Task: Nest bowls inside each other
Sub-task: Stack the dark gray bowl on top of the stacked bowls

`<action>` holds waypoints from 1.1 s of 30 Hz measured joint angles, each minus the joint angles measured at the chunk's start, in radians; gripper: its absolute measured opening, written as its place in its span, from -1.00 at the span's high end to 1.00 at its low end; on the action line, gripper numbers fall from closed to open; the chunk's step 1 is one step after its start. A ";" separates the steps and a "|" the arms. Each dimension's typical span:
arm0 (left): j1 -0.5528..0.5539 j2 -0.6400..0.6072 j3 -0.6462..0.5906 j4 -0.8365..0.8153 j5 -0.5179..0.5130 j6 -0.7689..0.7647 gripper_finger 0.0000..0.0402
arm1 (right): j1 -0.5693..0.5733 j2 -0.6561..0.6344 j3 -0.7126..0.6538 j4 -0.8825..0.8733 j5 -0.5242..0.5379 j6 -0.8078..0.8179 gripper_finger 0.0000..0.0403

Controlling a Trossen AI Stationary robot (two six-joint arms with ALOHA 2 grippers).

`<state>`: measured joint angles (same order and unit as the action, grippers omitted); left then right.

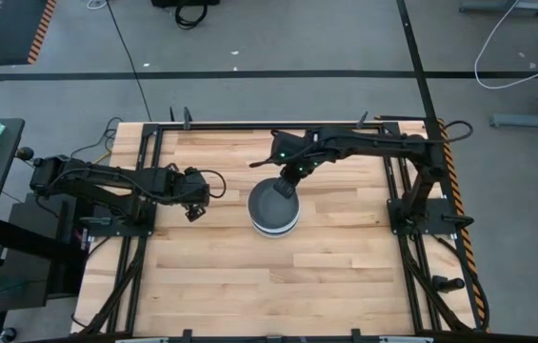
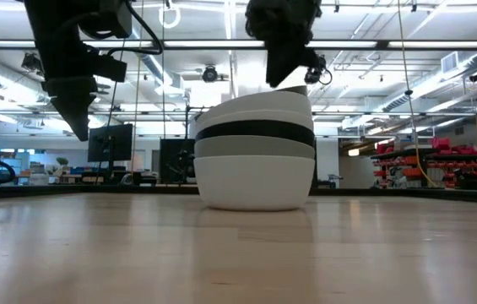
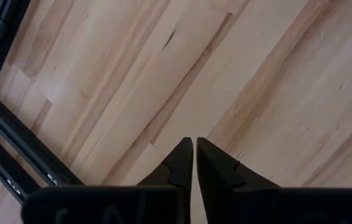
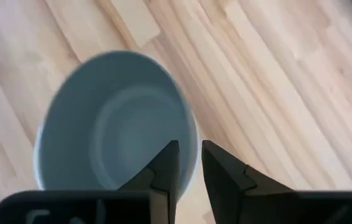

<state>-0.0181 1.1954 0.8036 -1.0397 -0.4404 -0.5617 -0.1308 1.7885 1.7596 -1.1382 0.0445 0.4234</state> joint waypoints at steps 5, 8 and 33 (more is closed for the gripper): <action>0.000 0.000 0.000 0.000 0.000 0.000 0.83 | 0.074 -0.043 0.000 0.016 0.057 -0.020 0.70; 0.000 0.000 0.000 0.000 0.000 0.000 0.82 | 0.125 -0.055 0.000 0.022 0.096 -0.027 0.82; 0.057 0.000 0.000 0.114 -0.008 0.061 0.88 | 0.178 -0.213 -0.490 0.400 0.235 -0.079 0.99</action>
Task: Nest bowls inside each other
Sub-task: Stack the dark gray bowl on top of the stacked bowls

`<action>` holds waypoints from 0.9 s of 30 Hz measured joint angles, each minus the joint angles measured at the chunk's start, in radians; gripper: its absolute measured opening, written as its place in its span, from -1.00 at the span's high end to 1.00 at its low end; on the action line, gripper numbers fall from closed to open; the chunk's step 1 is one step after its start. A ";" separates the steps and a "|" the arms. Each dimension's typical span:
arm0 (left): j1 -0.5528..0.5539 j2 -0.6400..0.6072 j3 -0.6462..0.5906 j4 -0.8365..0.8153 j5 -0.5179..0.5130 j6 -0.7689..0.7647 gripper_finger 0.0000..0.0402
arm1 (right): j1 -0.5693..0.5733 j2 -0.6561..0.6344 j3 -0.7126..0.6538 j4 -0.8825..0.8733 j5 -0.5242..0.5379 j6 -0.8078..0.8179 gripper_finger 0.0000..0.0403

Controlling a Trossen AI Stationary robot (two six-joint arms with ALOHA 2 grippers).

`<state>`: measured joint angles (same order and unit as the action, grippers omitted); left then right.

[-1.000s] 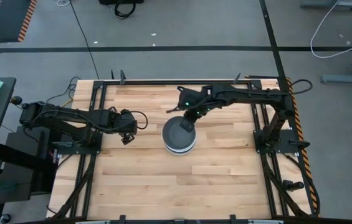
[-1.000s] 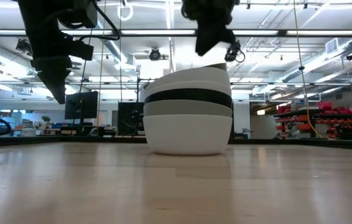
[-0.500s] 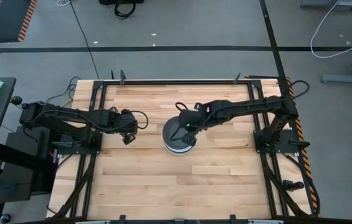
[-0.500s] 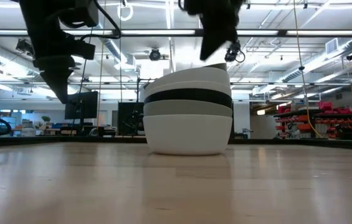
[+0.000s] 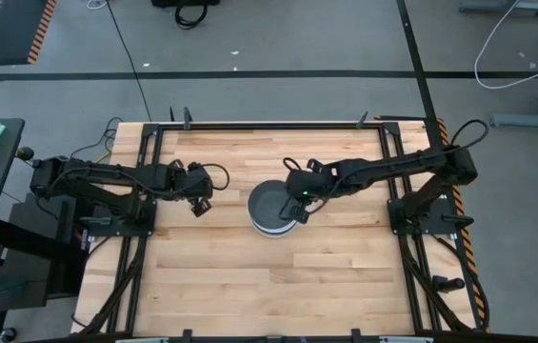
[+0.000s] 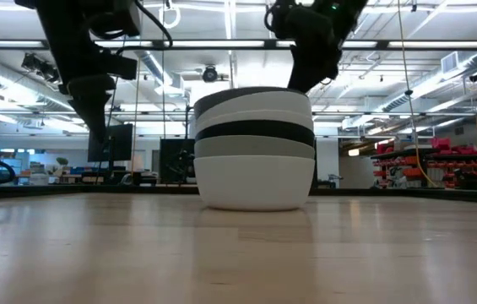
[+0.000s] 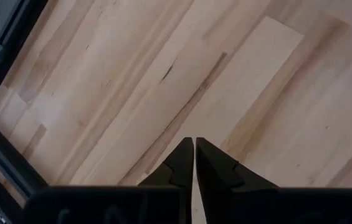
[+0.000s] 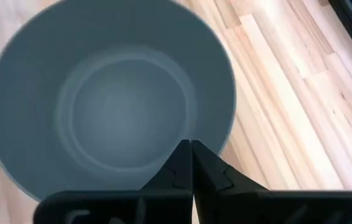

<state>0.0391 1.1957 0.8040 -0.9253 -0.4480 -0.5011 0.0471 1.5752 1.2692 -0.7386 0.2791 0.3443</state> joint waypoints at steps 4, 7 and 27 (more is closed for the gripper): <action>0.014 0.000 0.000 0.010 0.000 0.000 0.91 | -0.001 -0.064 -0.092 0.106 0.000 0.001 0.99; 0.022 0.000 0.000 0.036 0.000 0.014 0.92 | -0.001 -0.086 -0.122 0.129 0.000 0.020 1.00; 0.022 0.000 0.000 0.084 0.000 0.041 0.92 | 0.087 0.035 -0.148 0.188 0.003 0.075 1.00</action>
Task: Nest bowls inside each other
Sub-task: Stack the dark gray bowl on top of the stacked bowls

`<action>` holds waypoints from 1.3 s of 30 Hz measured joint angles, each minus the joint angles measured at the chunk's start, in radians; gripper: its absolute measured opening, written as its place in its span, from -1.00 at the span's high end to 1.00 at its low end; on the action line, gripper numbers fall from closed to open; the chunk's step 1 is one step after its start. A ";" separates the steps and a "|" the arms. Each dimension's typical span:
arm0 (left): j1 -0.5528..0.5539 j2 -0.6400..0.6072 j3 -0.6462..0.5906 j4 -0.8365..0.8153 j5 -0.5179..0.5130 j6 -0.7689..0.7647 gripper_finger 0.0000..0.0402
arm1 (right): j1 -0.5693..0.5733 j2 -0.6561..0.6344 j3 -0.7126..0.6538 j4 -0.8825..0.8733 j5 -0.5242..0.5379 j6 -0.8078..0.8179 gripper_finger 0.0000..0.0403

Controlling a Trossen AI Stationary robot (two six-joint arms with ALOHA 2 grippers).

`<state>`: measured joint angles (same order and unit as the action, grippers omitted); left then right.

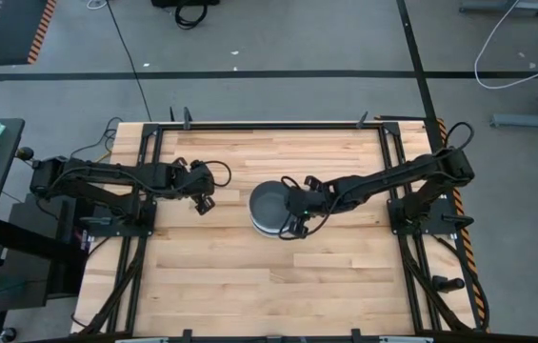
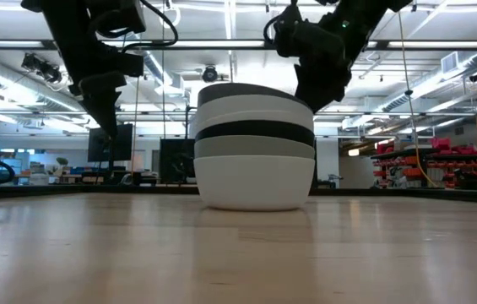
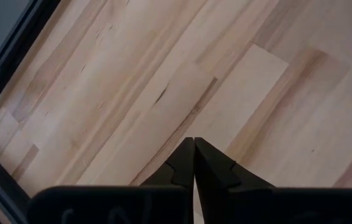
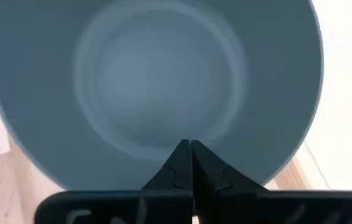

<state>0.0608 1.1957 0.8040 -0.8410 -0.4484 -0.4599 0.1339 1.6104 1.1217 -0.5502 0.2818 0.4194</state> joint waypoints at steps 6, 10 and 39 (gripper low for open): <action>0.000 0.000 0.000 0.002 0.000 0.000 0.88 | -0.007 -0.038 0.013 0.025 0.030 -0.028 1.00; 0.001 0.000 0.000 0.037 0.000 0.002 0.87 | -0.021 -0.052 0.033 0.136 0.041 -0.091 1.00; -0.008 0.024 -0.048 0.904 0.480 0.341 0.92 | 0.024 -0.090 0.030 0.001 0.122 -0.097 1.00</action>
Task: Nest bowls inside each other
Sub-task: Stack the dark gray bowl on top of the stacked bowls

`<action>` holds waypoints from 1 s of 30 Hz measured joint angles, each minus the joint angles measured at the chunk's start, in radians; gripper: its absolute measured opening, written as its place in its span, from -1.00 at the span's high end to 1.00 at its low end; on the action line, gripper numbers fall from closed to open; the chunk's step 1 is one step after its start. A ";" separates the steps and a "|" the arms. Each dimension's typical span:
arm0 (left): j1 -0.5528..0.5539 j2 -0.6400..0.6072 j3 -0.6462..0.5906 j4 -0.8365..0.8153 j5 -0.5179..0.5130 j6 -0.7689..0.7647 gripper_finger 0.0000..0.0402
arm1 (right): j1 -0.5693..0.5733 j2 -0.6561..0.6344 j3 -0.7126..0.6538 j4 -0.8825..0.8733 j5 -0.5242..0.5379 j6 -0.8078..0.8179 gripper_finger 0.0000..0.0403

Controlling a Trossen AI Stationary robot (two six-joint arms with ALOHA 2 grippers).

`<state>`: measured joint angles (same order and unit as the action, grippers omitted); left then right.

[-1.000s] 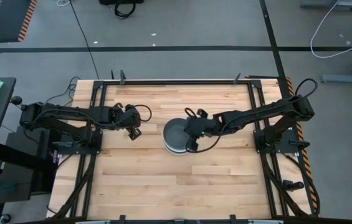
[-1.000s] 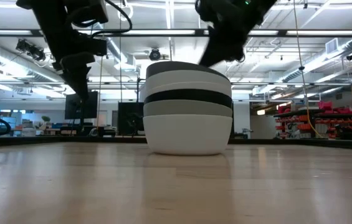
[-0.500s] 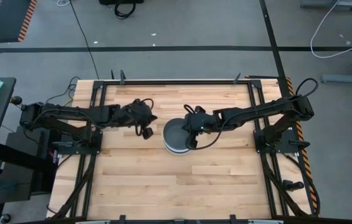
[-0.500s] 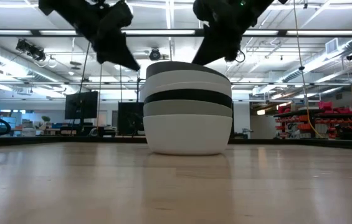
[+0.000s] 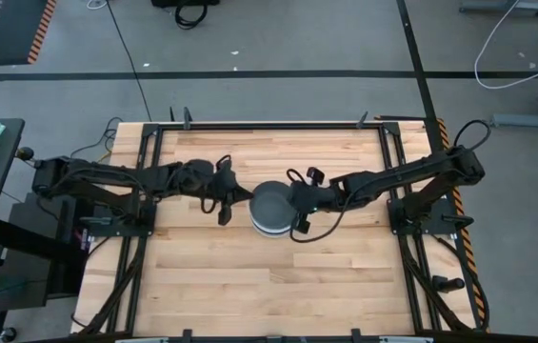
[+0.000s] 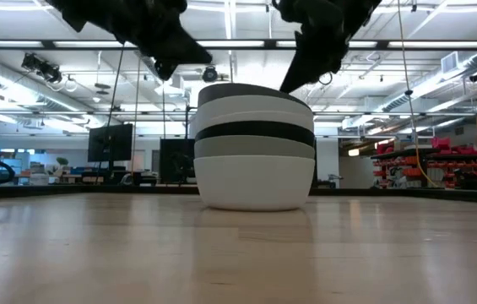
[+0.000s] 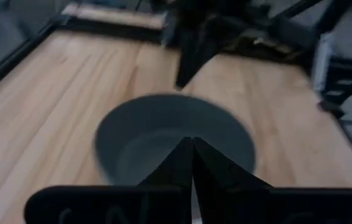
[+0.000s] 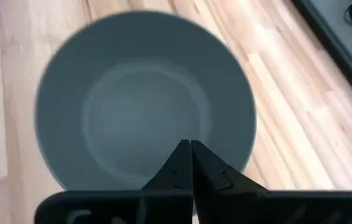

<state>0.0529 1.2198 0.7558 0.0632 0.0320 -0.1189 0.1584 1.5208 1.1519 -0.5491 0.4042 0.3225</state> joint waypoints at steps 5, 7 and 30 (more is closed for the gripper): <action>-0.002 0.000 -0.076 0.079 0.005 -0.005 0.91 | 0.034 -0.053 0.000 -0.001 0.025 0.024 1.00; 0.002 0.003 -0.106 0.121 0.003 -0.005 0.94 | 0.050 -0.070 0.000 -0.006 0.045 0.026 1.00; 0.037 0.131 -0.163 0.240 0.007 -0.052 0.96 | 0.080 -0.103 0.000 -0.012 0.082 0.045 1.00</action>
<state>0.0897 1.3504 0.5926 0.3035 0.0393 -0.1711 0.2386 1.4174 1.1522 -0.5610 0.4862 0.3672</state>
